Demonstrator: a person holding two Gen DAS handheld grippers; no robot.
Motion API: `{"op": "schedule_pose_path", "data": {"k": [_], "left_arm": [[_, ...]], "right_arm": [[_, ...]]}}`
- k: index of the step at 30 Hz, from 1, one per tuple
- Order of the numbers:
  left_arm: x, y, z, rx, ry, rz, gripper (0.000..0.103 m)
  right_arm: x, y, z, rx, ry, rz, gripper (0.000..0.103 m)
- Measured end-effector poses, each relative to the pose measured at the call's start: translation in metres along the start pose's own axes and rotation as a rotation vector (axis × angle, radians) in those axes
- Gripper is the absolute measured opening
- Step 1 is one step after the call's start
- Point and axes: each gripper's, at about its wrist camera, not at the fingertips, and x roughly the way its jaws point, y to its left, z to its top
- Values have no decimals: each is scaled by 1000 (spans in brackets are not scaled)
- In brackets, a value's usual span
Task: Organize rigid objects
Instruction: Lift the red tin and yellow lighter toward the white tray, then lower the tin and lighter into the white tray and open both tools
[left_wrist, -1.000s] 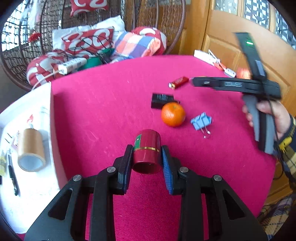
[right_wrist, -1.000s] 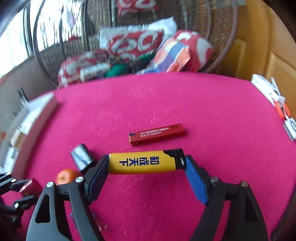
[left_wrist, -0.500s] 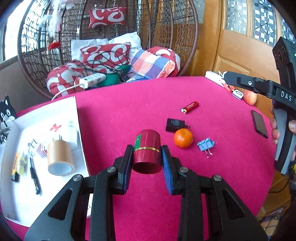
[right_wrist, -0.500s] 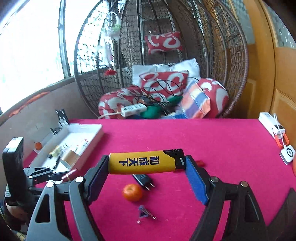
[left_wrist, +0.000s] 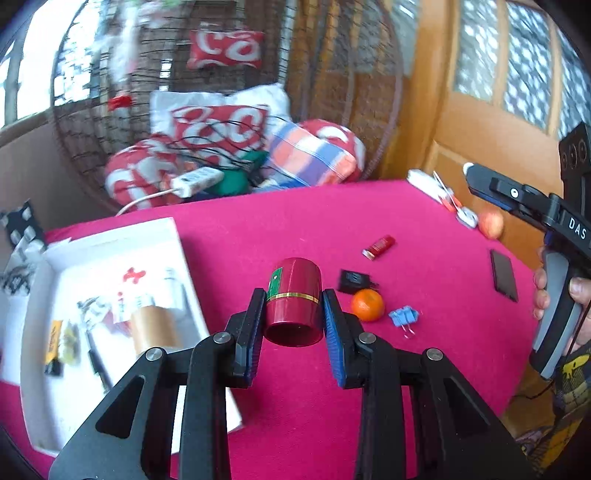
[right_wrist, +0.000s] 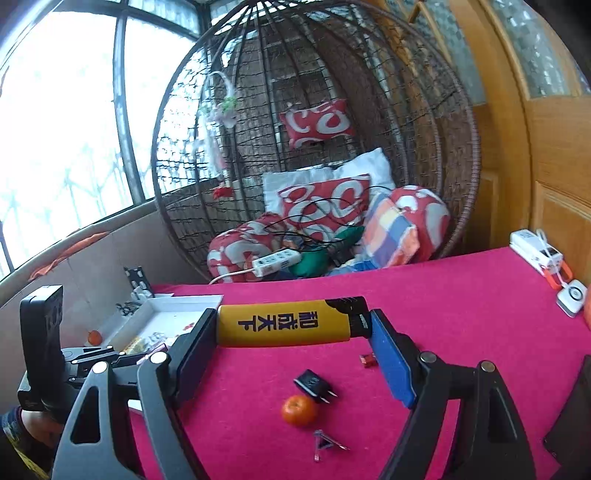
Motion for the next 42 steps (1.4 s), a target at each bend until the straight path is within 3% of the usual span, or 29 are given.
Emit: {"op": "schedule_pose_path", "data": {"k": [7,11,20,27,36,42], "left_arm": [[-38,31,-9,-114,-112,135,30],[-61,53,-7,-147,-147,209,30],[-113,116,41,-128,-221,353,30],[-105,161,64,-142,-182,370,30],[-46,194,63,-212,-70,358,30],[-3,214,52,-281,48,328,30]], "right_arm": [[30,32,28,-83,61,112,80],[41,56,39,-117,43,169,80],[53,100,56,-133,-9,211,80],[88,137,61,-173,40,238,80],[159,180,37,-239,181,254,80],[201,193,7,-252,311,259,80]]}}
